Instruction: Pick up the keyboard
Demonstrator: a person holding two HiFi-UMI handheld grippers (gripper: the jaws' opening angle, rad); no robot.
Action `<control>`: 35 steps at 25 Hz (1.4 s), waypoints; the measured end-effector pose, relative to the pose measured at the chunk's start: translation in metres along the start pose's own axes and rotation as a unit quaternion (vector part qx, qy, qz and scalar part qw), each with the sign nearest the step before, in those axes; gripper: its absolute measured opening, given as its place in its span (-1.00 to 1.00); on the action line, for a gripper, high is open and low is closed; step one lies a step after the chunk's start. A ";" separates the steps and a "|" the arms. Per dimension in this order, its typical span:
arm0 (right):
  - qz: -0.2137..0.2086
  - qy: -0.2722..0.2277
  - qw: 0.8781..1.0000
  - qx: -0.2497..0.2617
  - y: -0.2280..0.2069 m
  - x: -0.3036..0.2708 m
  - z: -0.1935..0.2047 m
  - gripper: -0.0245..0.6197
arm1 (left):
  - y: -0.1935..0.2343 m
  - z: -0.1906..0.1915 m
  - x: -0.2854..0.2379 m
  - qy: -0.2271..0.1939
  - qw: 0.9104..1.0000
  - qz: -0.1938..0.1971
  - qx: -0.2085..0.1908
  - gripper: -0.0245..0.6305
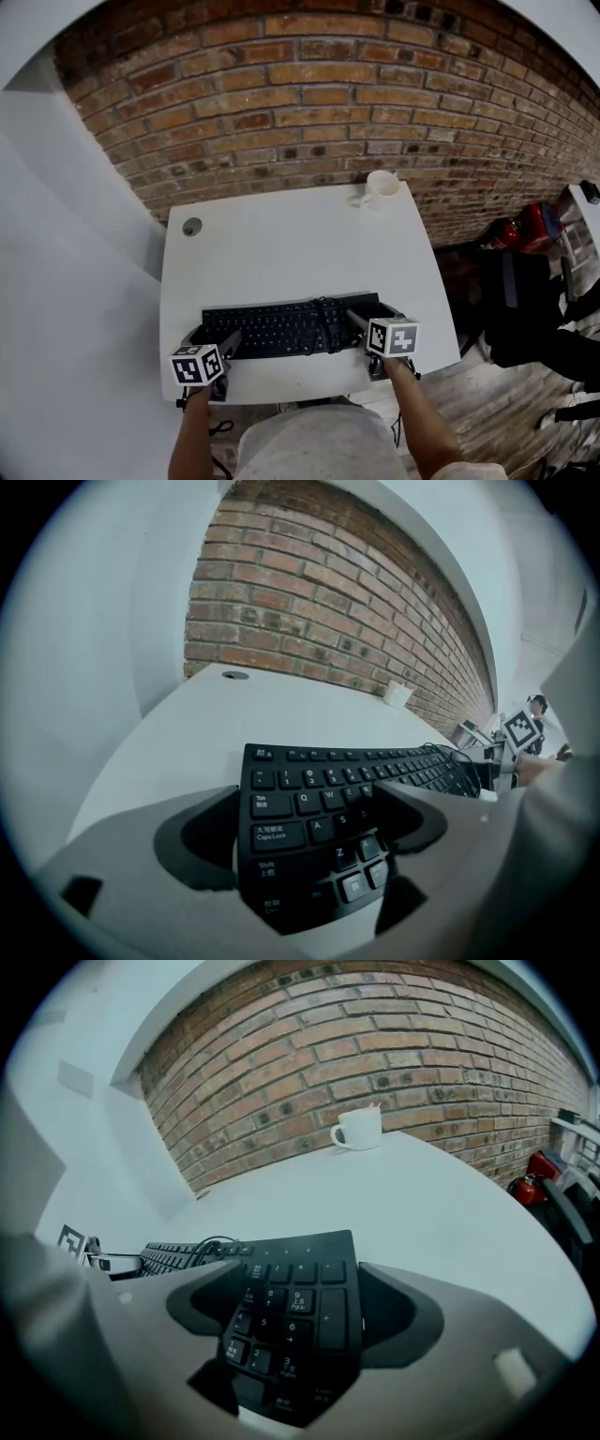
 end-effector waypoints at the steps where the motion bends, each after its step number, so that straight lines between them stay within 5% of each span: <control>1: -0.001 -0.001 1.000 0.000 0.000 0.000 0.000 0.30 | -0.001 0.000 0.000 -0.003 1.000 -0.003 0.000 0.41; 18: -0.029 -0.115 0.993 0.028 0.012 0.047 -0.053 0.30 | -0.037 -0.058 0.041 -0.146 0.989 -0.022 -0.028 0.41; 35: -0.071 -0.292 0.949 0.092 0.056 0.145 -0.148 0.30 | -0.086 -0.147 0.136 -0.334 0.939 -0.019 -0.079 0.41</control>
Point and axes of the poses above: the fingertips, and each gripper's own axes: x backward along the fingers, y to its left, z out of its underside, the point moved 10 cm from there along x, backward along the fingers, and after that the axes turned 4 degrees about -y, right-handed, at the moved point
